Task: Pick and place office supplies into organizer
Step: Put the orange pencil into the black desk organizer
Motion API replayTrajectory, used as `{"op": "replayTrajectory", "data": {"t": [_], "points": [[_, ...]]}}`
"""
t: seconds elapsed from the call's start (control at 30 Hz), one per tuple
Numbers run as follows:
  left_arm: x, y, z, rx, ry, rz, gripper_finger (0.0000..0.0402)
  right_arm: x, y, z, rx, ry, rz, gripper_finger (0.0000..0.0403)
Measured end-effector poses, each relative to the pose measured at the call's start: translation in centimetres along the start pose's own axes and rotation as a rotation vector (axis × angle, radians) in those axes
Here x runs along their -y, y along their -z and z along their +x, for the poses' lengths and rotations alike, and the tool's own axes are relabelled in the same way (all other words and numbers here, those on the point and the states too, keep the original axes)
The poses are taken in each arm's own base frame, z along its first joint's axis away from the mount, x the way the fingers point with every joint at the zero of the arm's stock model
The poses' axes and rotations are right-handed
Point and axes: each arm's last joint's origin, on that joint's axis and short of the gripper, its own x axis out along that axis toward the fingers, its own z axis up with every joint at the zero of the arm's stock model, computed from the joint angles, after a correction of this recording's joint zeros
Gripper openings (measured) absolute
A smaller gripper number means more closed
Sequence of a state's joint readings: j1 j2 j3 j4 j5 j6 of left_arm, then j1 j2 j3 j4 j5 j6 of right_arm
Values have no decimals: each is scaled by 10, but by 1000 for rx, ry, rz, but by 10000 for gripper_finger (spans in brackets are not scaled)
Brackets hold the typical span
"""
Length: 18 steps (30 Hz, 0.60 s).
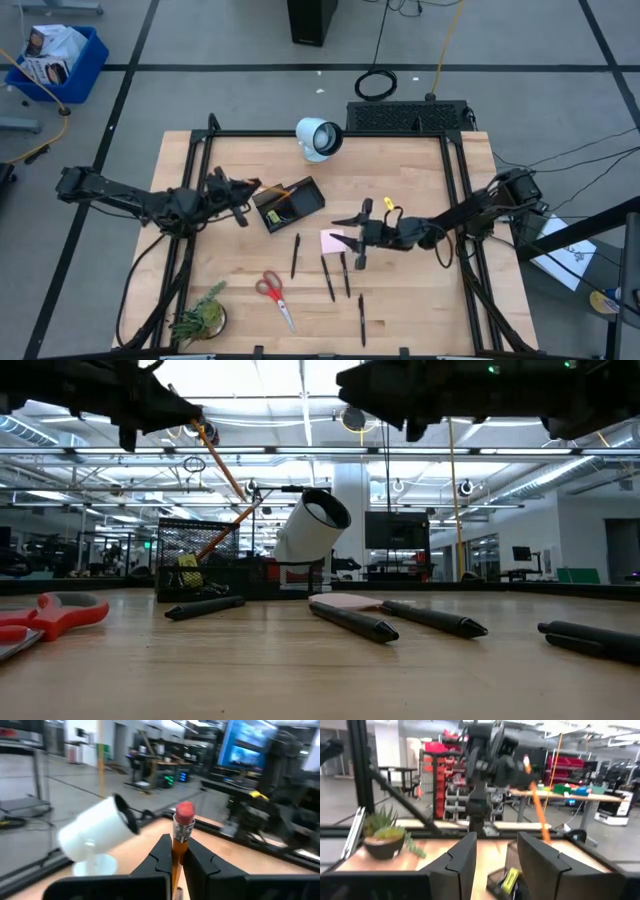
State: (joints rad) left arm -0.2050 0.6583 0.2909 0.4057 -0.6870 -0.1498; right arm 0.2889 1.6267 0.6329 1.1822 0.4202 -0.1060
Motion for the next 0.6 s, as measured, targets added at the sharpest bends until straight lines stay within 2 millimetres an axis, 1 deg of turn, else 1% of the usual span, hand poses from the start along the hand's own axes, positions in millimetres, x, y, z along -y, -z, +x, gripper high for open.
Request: {"op": "replayTrajectory", "data": {"t": [0.07,0.13,0.23,0.33,0.4,0.6], "points": [[-1,-2,-1,13,-13,13,10,-1,3,-3,-11,-7,4,132],[-2,-2,-1,16,-36,49,10,-1,1,-4,5,-8,18,132],[-4,-1,-2,6,-93,69,25,-1,0,-4,11,-7,21,132],[-5,3,-2,-22,-104,86,39,-1,1,-4,8,-7,20,132],[-5,6,-2,-49,-108,81,41,-1,1,-4,9,-6,21,132],[-7,17,-3,-132,-125,77,17,-1,1,-4,7,-5,20,132]]}}
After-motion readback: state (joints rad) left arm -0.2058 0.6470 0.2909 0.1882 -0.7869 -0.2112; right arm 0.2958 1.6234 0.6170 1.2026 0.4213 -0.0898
